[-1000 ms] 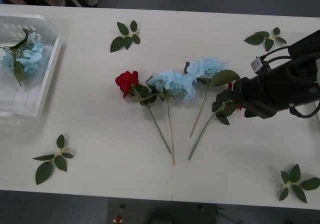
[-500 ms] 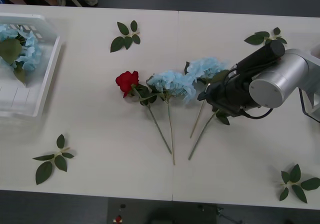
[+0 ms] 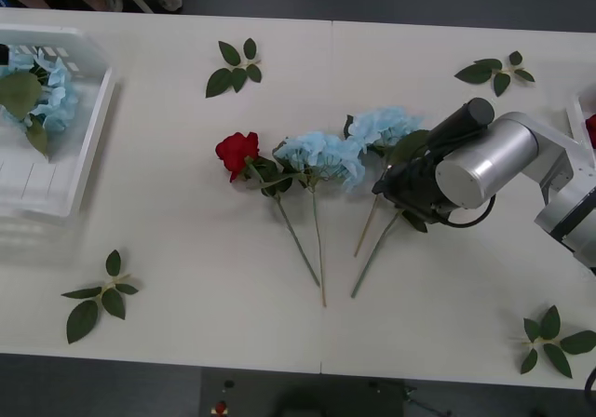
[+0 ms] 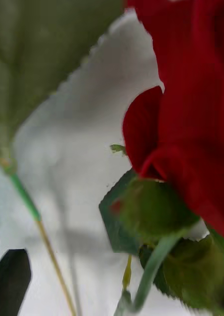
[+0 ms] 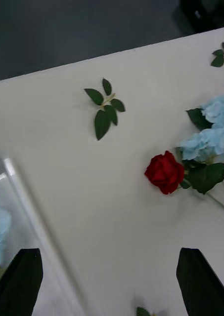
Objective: Put the red flowers into the right box and the blue flowers into the left box
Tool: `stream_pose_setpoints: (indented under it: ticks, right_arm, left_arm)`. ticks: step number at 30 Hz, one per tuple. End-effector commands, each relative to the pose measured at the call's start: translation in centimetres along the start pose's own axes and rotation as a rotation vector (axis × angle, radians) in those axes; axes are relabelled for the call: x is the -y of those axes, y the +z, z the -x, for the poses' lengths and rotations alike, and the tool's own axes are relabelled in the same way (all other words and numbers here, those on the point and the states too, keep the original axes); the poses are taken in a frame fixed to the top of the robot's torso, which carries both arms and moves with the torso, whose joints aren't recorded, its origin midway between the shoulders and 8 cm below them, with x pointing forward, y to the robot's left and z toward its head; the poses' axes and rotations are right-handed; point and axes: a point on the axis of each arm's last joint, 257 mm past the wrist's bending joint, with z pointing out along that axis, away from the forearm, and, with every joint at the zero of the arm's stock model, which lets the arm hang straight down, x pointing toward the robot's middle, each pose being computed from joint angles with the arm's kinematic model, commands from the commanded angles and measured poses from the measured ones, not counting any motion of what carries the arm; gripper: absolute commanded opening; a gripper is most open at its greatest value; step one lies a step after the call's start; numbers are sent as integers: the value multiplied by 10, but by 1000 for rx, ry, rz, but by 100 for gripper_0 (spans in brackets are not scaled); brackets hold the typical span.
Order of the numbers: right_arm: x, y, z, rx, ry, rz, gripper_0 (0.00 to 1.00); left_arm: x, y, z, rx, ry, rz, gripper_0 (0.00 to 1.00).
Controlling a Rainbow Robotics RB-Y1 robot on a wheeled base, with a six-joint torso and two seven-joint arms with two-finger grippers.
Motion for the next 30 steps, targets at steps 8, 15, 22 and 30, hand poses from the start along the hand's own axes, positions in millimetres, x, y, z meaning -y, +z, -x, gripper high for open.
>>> stream_pose_setpoints:
  ticks: [8,15,22,30]
  right_arm:
    - [-19,8,13,24,-21,-14,0]
    - [-23,1,24,38,-18,-4,0]
    - [-39,-25,49,51,-14,64,0]
    - [-23,-108,108,116,-184,52,0]
  left_arm:
    - [58,126,-44,-117,-354,77,79]
    - [84,188,-60,-183,-482,92,79]
    - [124,231,-56,-223,-635,44,79]
    - [142,281,-75,-256,-749,75,100]
